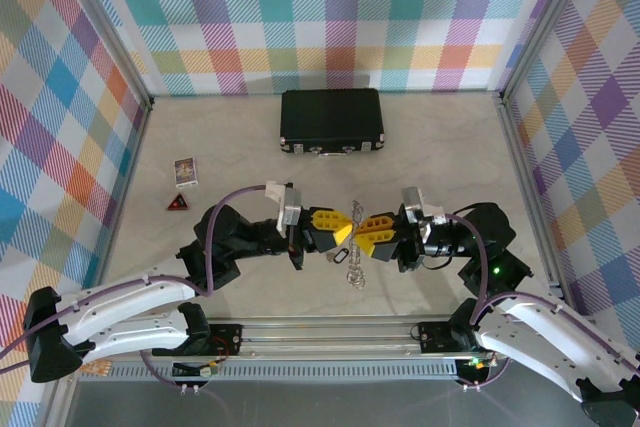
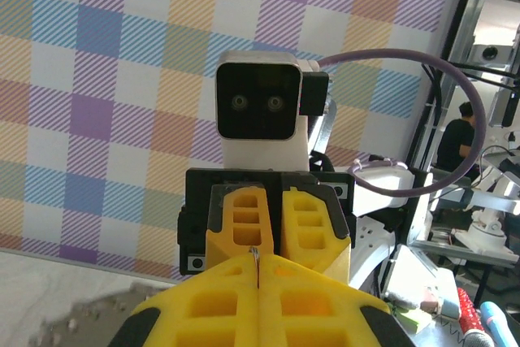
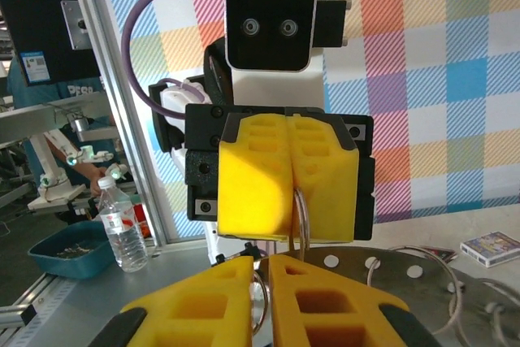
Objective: Put the keys on the keyring
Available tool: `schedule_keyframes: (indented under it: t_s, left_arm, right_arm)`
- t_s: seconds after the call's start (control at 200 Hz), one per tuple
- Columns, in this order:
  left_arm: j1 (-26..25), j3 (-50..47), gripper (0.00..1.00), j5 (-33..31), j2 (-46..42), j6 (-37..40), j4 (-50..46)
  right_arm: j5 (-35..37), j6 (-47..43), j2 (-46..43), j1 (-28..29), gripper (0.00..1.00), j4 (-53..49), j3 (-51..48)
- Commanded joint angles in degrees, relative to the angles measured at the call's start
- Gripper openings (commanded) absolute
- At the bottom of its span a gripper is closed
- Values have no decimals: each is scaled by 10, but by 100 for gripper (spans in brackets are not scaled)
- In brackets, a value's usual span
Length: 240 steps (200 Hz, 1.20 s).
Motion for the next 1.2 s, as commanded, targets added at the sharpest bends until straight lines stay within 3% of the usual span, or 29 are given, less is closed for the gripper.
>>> schedule_keyframes:
  t_s: [0.0, 0.27, 0.45, 0.605, 0.9, 1.025, 1.195]
  left_arm:
    - [1, -1, 0, 19, 4, -1, 25]
    - [2, 1, 0, 27, 3, 0, 13]
    - [2, 4, 0, 37, 7, 0, 10]
    - [2, 6, 0, 43, 9, -4, 12]
    - [2, 10, 0, 61, 15, -12, 12]
    - [2, 10, 0, 60, 15, -12, 8]
    - [1, 10, 0, 58, 12, -10, 2]
  right_arm:
    - [19, 10, 7, 5, 12, 30, -6]
    - [21, 16, 6, 6, 9, 39, -7]
    - [27, 28, 3, 6, 16, 43, -7]
    - [28, 34, 2, 6, 17, 49, -10]
    - [30, 44, 7, 5, 10, 63, -10]
    - [38, 41, 8, 6, 0, 57, -8]
    - [50, 22, 7, 5, 0, 13, 2]
